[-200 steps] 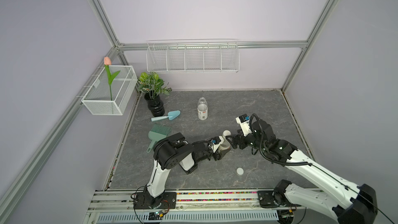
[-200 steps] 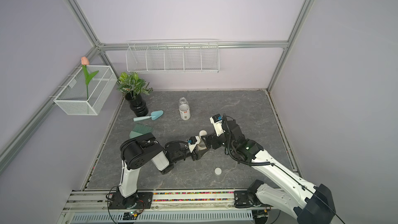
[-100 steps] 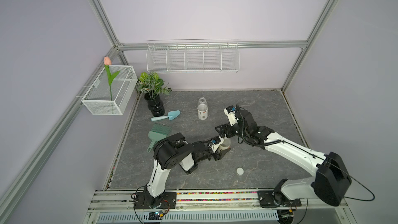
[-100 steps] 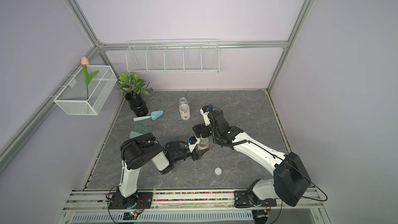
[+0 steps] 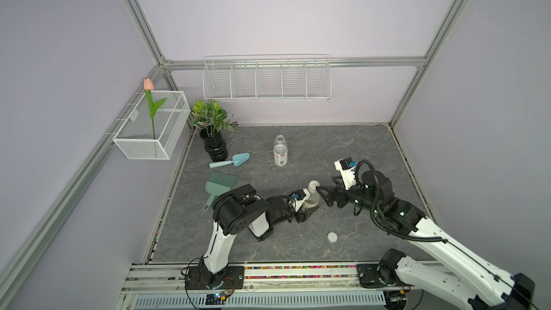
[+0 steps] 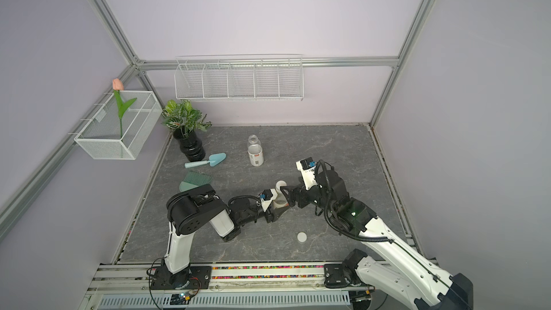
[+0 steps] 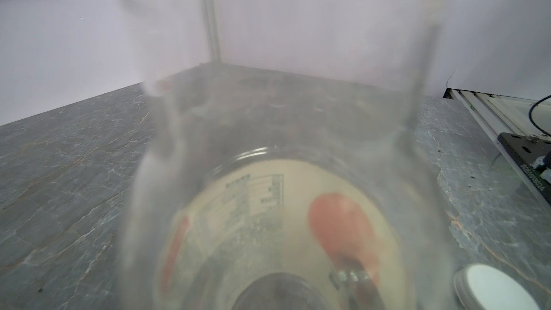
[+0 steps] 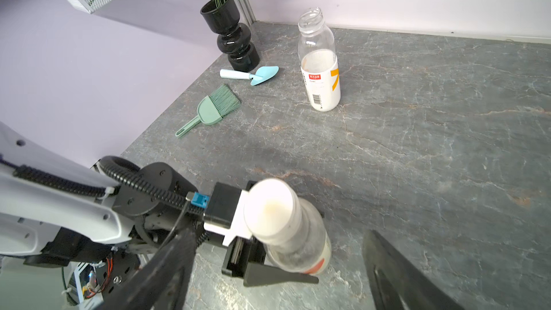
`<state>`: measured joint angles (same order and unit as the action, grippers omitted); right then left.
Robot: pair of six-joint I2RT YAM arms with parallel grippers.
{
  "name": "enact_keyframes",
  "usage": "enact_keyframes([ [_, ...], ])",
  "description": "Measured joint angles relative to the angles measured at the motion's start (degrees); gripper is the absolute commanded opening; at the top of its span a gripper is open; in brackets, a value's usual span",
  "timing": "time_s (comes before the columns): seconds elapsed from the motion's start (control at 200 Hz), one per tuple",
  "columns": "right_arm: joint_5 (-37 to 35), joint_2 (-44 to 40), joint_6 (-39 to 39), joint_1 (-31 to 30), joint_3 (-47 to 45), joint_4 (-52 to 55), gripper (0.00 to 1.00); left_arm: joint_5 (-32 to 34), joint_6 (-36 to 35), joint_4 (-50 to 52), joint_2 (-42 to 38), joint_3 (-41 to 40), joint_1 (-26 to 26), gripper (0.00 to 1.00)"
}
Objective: Screw on the bottle caps
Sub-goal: Screw the bottle cap onto the plastic bottle.
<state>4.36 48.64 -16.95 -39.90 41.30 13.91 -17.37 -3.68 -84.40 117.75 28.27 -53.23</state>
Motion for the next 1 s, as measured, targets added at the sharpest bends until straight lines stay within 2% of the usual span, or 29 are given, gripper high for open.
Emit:
enact_keyframes([
  [0.205,-0.3,2.3,-0.1,0.0,-1.4,0.7,0.91,0.0,0.0,0.0,0.0,0.0,0.0,0.67],
  [0.44,-2.4,15.0,-0.6,-0.1,3.0,-3.8,0.92,0.9,0.4,0.1,0.0,0.0,0.0,0.67],
  [0.695,-3.6,27.2,-2.1,0.1,11.8,-7.0,0.93,0.9,0.0,0.0,0.0,-0.1,-0.2,0.67],
  [0.85,-2.3,26.3,-2.1,0.1,14.4,-5.1,0.92,0.9,0.0,0.1,0.0,-0.2,-0.4,0.67],
  [1.0,-1.0,19.8,0.7,0.1,14.5,2.6,0.91,1.0,-0.2,0.0,-0.1,-0.5,-0.4,0.67],
])
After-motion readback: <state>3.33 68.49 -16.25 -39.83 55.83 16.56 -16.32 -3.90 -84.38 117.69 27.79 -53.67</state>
